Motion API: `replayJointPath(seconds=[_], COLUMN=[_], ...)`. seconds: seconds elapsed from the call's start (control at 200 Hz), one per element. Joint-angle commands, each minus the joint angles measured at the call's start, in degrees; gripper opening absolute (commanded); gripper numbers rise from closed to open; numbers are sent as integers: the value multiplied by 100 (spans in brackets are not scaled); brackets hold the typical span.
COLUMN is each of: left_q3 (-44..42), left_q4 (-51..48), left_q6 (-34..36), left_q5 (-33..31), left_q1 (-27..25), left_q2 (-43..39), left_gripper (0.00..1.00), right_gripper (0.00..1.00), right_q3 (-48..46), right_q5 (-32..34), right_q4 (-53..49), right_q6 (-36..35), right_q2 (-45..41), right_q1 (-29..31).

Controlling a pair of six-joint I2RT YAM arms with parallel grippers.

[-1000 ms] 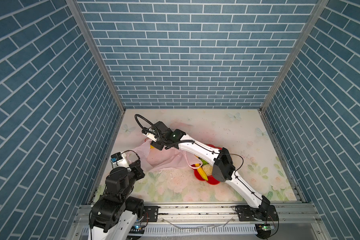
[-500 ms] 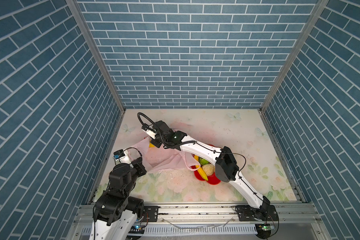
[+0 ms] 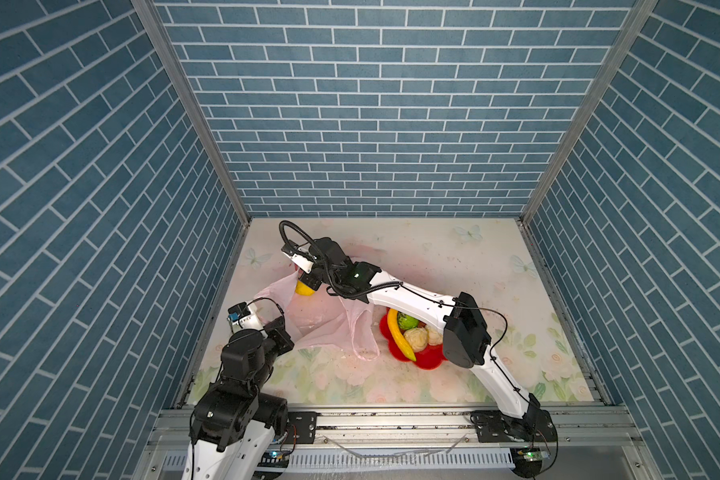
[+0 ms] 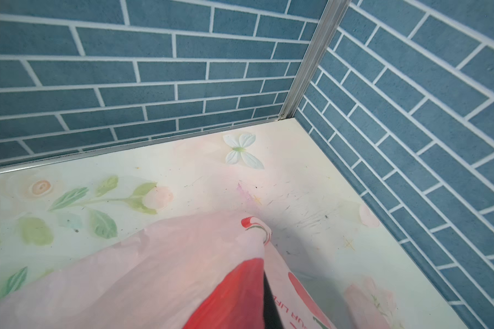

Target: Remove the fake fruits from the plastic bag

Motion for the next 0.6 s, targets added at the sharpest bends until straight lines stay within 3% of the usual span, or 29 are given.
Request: replayJointPath(seconds=[0.0, 0.595], left_q3=[-115, -561], left_q4=[51, 262], left_q6=[-43, -208], left_q5=[-11, -169], left_q1=[-22, -22], left_q2=[-64, -105], left_gripper=[3, 3], right_gripper=[3, 2], right_q3=[-141, -558], right_q5=[76, 159], right_q4=[257, 777], right_q6=[-279, -658], right_q2=[-328, -769], right_q1=[22, 50])
